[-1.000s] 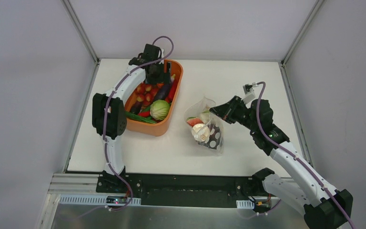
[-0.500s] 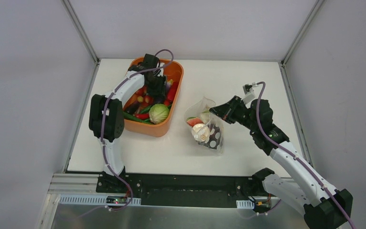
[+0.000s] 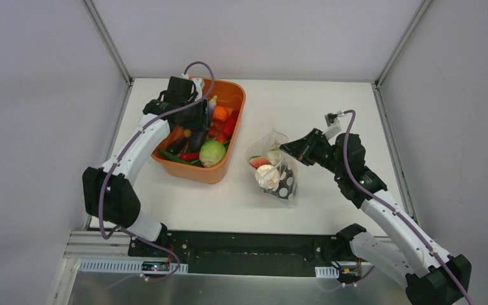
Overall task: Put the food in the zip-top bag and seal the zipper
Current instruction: Pick up the fake vegetable from the bin.
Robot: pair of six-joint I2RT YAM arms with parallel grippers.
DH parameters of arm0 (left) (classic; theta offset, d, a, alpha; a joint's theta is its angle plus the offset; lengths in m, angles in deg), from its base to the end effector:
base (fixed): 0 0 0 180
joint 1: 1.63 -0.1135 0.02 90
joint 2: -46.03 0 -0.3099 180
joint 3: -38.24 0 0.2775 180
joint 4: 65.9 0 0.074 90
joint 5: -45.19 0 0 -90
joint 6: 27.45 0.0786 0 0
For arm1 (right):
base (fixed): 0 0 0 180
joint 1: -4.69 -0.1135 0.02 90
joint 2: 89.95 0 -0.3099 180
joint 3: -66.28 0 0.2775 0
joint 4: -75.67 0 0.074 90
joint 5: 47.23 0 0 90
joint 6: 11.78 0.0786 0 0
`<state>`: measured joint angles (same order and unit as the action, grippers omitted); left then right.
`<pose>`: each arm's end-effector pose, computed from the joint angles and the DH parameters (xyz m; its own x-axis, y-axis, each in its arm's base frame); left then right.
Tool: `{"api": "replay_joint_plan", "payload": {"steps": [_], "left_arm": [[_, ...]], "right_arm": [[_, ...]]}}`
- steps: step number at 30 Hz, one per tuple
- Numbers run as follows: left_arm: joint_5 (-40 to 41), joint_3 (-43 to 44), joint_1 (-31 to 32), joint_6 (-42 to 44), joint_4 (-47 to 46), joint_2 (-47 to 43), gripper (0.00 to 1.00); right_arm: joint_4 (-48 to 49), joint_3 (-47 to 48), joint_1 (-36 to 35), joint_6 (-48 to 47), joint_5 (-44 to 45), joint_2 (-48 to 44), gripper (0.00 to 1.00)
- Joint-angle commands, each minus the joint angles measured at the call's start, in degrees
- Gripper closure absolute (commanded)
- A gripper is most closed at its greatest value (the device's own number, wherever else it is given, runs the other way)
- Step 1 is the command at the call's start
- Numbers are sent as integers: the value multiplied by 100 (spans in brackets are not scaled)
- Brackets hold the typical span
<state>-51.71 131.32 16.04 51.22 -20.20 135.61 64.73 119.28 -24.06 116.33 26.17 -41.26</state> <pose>0.3853 -0.1326 0.3382 -0.7034 0.0194 -0.7105 0.2529 0.9411 -0.2247 0.2000 0.1353 0.3499 -0.5177 0.3906 -0.7612 -0.4960 0.5880 0.6390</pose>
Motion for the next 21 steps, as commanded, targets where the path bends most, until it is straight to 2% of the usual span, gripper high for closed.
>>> {"api": "replay_joint_plan", "payload": {"steps": [1,5,10,13,19,21], "left_arm": [[414,-430,52,-188,-428,-811,81],[510,-620,52,-123,-500,-1130,78],[1008,-349,43,29,212,-822,74],[1160,-336,35,11,416,-568,81],[708,-494,35,-179,319,-643,78],[213,-514,35,-188,264,-791,79]], "right_arm": [[398,55,-7,82,-148,-105,97],[431,35,-4,105,-168,-109,97],[452,34,-7,100,-169,-108,97],[452,40,-7,86,-178,-89,97],[452,41,-3,56,-146,-52,97],[452,59,-6,48,-165,-22,97]]}}
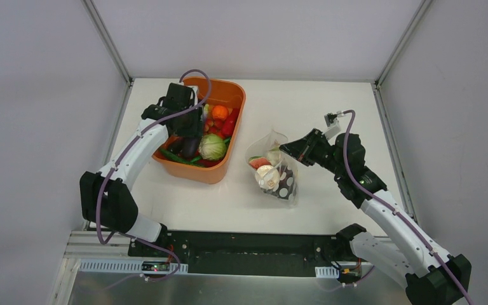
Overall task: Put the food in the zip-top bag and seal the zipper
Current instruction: Pick up the fake vegetable from the bin, then place the fake vegetable in the zipper food storage bag.
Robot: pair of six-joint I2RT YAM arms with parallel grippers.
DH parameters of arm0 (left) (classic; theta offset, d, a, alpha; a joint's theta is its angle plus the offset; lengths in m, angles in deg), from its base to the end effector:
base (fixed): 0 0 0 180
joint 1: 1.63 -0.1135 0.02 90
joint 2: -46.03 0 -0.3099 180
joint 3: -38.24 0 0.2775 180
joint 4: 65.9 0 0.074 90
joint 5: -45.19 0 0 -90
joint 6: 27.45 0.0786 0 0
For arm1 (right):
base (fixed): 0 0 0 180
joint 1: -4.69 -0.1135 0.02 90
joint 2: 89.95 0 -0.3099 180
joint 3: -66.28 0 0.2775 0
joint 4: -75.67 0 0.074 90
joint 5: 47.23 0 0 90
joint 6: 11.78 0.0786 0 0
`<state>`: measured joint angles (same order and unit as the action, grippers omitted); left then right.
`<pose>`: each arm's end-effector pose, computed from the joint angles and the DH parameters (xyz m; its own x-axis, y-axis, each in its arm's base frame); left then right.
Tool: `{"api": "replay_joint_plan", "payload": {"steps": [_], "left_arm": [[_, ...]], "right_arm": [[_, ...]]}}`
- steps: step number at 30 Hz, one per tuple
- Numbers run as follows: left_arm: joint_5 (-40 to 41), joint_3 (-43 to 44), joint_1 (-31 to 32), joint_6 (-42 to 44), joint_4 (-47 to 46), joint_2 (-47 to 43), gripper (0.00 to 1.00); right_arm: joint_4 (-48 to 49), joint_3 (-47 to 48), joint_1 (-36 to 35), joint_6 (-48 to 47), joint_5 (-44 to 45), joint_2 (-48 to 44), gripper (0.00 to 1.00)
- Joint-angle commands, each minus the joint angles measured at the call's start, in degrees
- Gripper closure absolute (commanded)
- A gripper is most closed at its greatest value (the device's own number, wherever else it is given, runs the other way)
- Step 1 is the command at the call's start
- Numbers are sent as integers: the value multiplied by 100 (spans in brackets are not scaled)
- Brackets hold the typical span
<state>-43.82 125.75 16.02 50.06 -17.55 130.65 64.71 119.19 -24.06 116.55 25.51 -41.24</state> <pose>0.3579 -0.1124 0.3273 -0.7262 0.0041 -0.6875 0.1378 0.9806 -0.1397 0.1994 0.1360 0.3491 -0.5260 0.3869 -0.7573 -0.4990 0.5807 0.6433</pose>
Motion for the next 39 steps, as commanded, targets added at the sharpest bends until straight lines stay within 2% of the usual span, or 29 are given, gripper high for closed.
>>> {"api": "replay_joint_plan", "payload": {"steps": [1,6,10,13,17,21,29,36,39], "left_arm": [[-747,-17,41,-88,-73,-409,79],[-1505,-207,46,-482,-269,-1170,80],[-2284,-650,46,-1006,-975,-1918,83],[-2603,-1175,46,-1710,-1956,-2516,83],[-2745,-2004,195,-3170,-3763,-3123,85],[-1839,-2417,945,-3549,-4853,-3298,86],[-241,-3157,2330,-4012,-6755,-2853,85],[567,-3224,2939,-4051,-6980,-2152,85],[617,-3249,3056,-4071,-7217,-1883,83]], "right_arm": [[454,66,-6,19,-102,-9,97],[510,74,-3,20,-184,61,97],[578,52,-2,47,-237,87,97],[638,21,-6,93,-276,80,97],[667,32,-11,134,-313,67,97],[711,13,-11,179,-329,45,97],[724,-11,-10,228,-358,-64,98],[743,-12,-12,215,-366,-40,98],[761,-9,-16,205,-375,-4,98]]}}
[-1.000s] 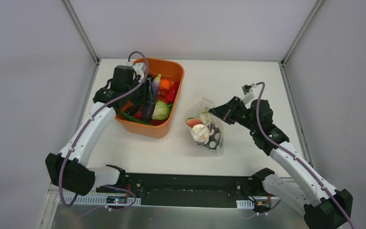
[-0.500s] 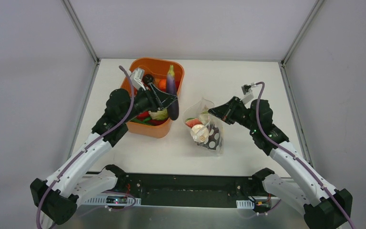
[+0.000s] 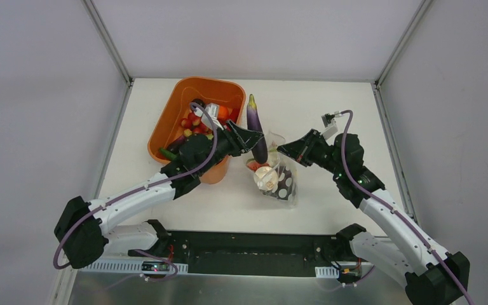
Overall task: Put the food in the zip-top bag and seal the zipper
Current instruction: Place the fake vegetable in the zipper food storage bag.
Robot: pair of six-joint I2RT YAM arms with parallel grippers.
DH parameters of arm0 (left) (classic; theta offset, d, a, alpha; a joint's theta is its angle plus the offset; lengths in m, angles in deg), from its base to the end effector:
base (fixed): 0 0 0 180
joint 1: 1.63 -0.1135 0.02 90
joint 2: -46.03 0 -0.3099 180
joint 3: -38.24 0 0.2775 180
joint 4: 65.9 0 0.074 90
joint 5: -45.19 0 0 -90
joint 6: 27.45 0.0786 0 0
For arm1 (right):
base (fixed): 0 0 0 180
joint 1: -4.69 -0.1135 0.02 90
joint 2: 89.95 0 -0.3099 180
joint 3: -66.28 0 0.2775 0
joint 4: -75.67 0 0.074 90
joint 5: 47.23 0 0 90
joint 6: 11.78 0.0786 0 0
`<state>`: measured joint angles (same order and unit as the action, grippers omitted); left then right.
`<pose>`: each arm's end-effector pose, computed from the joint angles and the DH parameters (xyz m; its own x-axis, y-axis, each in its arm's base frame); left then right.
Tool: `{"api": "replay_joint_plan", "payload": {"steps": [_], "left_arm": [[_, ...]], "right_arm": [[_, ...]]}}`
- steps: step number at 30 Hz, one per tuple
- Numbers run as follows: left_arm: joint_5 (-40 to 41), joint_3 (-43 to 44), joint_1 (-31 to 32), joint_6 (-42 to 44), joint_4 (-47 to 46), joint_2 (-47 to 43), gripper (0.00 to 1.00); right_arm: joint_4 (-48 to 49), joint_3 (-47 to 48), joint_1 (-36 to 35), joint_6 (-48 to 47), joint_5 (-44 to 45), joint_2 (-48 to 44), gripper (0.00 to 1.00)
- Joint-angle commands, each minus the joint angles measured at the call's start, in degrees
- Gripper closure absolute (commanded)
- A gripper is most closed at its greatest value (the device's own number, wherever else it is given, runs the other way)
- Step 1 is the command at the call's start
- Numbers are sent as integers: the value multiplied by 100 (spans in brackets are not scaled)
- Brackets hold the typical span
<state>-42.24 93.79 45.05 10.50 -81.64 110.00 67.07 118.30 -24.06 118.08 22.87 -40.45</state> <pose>0.2151 -0.2230 0.3708 -0.4953 -0.6230 -0.6055 0.4971 0.3683 -0.7856 0.2002 0.1404 0.3457 -0.5513 0.3849 -0.7402 -0.5154 0.5405 0.6650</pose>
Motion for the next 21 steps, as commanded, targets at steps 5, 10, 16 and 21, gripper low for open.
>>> {"api": "replay_joint_plan", "payload": {"steps": [5,10,16,21], "left_arm": [[586,152,370,36,-131,412,78],[735,222,690,96,337,455,75],[657,317,877,-107,708,578,71],[528,354,920,-349,1153,617,67]], "right_arm": [[524,73,-13,16,-39,-83,98],[530,103,-16,-2,27,-60,97],[592,122,-8,40,39,26,98],[605,124,-14,39,81,31,98]]}}
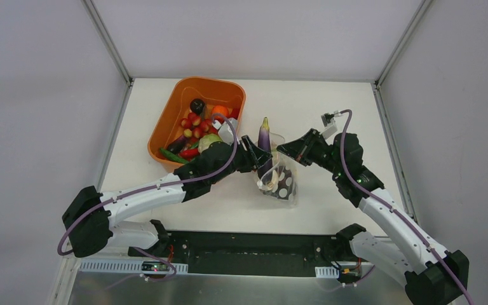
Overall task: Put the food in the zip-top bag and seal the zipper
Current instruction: Place the fake vegetable in the zipper food storage bag.
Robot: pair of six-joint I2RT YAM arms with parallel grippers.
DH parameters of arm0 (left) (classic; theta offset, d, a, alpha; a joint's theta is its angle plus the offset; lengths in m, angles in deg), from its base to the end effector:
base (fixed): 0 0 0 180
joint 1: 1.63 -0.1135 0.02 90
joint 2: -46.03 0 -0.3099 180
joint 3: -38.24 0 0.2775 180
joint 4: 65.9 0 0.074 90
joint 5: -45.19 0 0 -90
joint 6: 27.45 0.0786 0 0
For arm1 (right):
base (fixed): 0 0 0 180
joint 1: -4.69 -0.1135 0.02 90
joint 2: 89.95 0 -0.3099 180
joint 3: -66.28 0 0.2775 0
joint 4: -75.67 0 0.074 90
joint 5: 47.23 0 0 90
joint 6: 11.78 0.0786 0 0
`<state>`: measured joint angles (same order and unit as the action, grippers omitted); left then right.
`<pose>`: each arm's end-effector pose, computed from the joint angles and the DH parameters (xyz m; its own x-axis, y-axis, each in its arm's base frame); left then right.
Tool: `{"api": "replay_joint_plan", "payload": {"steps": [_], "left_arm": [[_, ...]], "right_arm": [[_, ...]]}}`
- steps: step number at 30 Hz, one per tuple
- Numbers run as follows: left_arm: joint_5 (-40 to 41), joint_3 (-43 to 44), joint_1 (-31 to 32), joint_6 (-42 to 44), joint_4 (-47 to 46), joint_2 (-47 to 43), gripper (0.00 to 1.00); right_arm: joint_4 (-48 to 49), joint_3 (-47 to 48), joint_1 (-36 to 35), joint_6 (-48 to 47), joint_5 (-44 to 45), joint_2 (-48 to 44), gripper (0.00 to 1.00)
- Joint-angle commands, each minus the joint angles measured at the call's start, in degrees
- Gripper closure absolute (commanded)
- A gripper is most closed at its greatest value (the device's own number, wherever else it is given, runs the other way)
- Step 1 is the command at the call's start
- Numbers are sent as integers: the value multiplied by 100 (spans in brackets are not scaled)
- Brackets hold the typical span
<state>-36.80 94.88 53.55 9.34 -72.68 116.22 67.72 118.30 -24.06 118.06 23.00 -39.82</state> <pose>0.2006 -0.2692 0.3221 -0.6281 -0.4858 -0.6079 0.3856 0.4842 -0.7854 0.2027 0.1415 0.3449 -0.5500 0.3859 -0.7407 -0.5147 0.5418 0.6645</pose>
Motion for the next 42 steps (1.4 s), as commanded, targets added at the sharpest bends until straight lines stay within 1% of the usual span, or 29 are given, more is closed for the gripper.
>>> {"api": "replay_joint_plan", "payload": {"steps": [1,4,6,8,12,14,17,20,23,25,26,28,29,34,36,39,41,42], "left_arm": [[-53,254,87,-242,302,-6,66],[-164,374,112,-241,609,9,64],[-369,518,117,-140,861,68,60],[-529,783,125,23,1344,171,56],[-726,1105,125,316,1775,319,47],[-626,1249,126,539,1973,291,35],[-323,1598,117,1009,2473,250,26],[-96,1999,108,1405,2877,295,22],[-64,2260,41,1702,2991,439,20],[-217,2430,-75,1743,3078,605,21],[-339,2514,-152,1732,3108,703,23],[-586,2605,-258,1704,3102,880,31],[-668,2626,-282,1688,3083,951,33],[-651,2714,-328,1675,3069,1321,39],[-594,2720,-360,1659,3002,1408,43],[-740,2746,-393,1659,2821,1459,58],[-792,2787,-394,1704,2852,1471,68],[-925,2805,-395,1724,2900,1466,72]], "right_arm": [[536,117,-16,36,70,-31,98],[551,114,-11,33,70,-21,98],[567,96,-10,17,63,-25,98],[568,83,-10,14,61,-49,98],[582,60,-16,9,70,-96,98],[579,50,-16,7,63,-117,98],[581,54,-8,2,46,-136,98],[575,67,-16,-2,37,-146,98],[579,75,-8,-2,17,-142,98],[576,83,-10,3,8,-142,98],[576,83,-12,0,8,-146,98],[575,86,-16,4,8,-147,98],[581,83,-15,-6,15,-144,98],[582,86,-15,-6,17,-143,98],[580,97,-15,-19,-6,-122,98],[575,88,-11,-30,-12,-108,98],[575,80,-13,-48,13,-108,98],[575,73,-13,-54,35,-101,98]]}}
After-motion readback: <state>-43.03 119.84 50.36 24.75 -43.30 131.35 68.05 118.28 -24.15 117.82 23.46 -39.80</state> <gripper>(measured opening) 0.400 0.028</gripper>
